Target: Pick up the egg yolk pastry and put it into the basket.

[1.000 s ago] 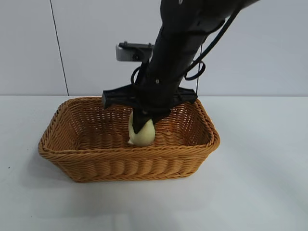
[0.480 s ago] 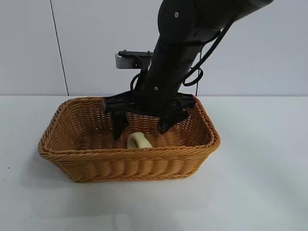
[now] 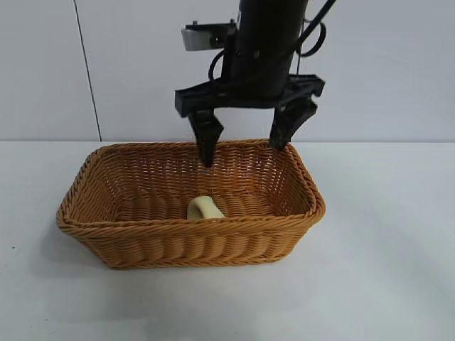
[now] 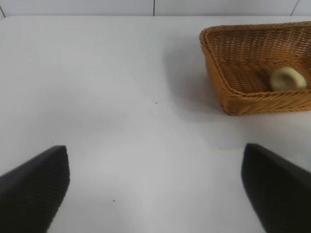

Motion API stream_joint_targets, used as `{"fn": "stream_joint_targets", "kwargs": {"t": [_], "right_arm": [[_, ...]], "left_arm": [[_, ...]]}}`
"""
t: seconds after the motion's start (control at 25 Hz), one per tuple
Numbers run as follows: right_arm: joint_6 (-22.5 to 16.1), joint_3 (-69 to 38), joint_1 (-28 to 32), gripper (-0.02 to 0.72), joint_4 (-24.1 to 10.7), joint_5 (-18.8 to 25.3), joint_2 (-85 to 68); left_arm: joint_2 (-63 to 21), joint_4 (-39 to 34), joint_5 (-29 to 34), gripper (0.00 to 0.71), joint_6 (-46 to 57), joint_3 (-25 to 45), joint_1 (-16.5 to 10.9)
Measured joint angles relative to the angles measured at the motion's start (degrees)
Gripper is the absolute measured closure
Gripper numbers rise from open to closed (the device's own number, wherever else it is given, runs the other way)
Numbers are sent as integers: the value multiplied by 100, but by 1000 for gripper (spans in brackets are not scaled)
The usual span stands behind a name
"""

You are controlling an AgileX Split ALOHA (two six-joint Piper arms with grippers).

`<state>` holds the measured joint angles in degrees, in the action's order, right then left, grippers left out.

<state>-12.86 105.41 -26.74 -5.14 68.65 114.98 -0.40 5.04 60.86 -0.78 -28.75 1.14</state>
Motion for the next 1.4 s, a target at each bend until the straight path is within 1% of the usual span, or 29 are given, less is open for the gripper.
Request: {"fn": "stream_joint_targets", "kwargs": {"t": [0.2, 0.4, 0.52, 0.64, 0.84, 0.96, 1.16, 1.4], "right_arm": [[108, 7, 785, 15, -21, 92, -22], [305, 7, 1735, 16, -30, 96, -22], [360, 7, 2231, 16, -37, 96, -22], [491, 7, 2557, 16, 85, 96, -22], [599, -7, 2630, 16, 431, 96, -29], [650, -297, 2562, 16, 471, 90, -166], [765, -1415, 2497, 16, 601, 94, -791], [934, -3015, 2497, 16, 618, 94, -2085]], "left_arm": [[0, 0, 0, 18, 0, 0, 0], [0, 0, 0, 18, 0, 0, 0], [0, 0, 0, 18, 0, 0, 0], [0, 0, 0, 18, 0, 0, 0], [0, 0, 0, 18, 0, 0, 0], [0, 0, 0, 18, 0, 0, 0], [0, 0, 0, 18, 0, 0, 0], [0, 0, 0, 18, 0, 0, 0]]}}
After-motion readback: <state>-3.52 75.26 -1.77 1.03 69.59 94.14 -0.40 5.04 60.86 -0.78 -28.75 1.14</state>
